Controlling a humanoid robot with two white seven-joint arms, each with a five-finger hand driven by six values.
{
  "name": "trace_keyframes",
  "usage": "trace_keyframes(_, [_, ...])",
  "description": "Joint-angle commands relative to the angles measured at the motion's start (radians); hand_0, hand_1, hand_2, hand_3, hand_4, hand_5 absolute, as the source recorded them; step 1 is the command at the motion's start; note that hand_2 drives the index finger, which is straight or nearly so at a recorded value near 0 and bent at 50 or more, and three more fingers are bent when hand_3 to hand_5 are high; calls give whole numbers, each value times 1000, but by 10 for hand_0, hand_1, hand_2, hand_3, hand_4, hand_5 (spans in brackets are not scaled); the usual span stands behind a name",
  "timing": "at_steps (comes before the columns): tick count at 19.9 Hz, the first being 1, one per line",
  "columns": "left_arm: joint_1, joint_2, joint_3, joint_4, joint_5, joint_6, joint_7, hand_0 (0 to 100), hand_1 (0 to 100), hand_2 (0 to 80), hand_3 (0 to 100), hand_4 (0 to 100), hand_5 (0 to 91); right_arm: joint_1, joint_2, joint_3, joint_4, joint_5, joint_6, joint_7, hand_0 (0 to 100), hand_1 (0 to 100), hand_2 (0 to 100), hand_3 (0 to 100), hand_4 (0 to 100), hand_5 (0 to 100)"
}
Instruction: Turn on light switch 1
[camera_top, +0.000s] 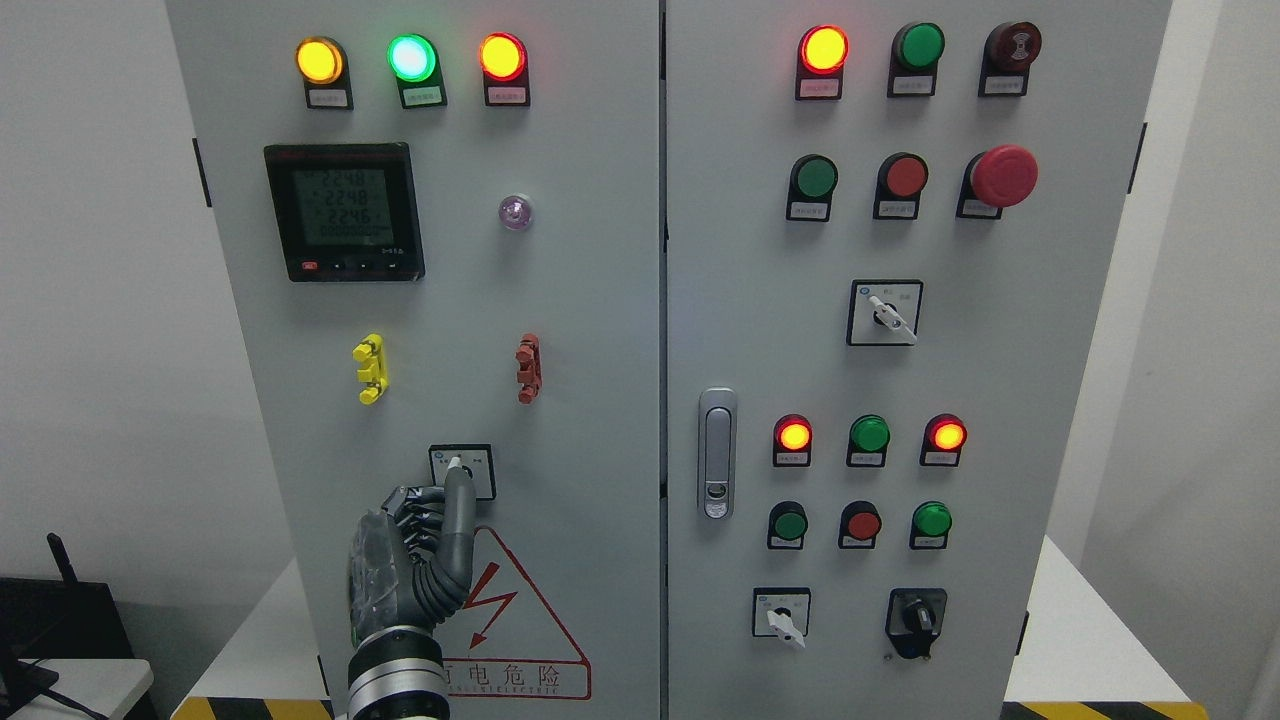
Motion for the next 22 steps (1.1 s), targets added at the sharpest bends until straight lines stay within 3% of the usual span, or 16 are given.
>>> trace_keyframes(1, [-1, 1, 0, 2, 0, 1, -1, 404, 235, 433, 784, 846, 883, -1, -1, 17, 0, -25, 0, -1, 120, 389, 0, 0, 0, 0])
trace_keyframes(22, [-11, 8, 0, 8, 0, 4, -19, 494, 215, 436, 803, 857, 881, 0, -1, 17, 0, -25, 0, -1, 120, 389, 0, 0, 0, 0])
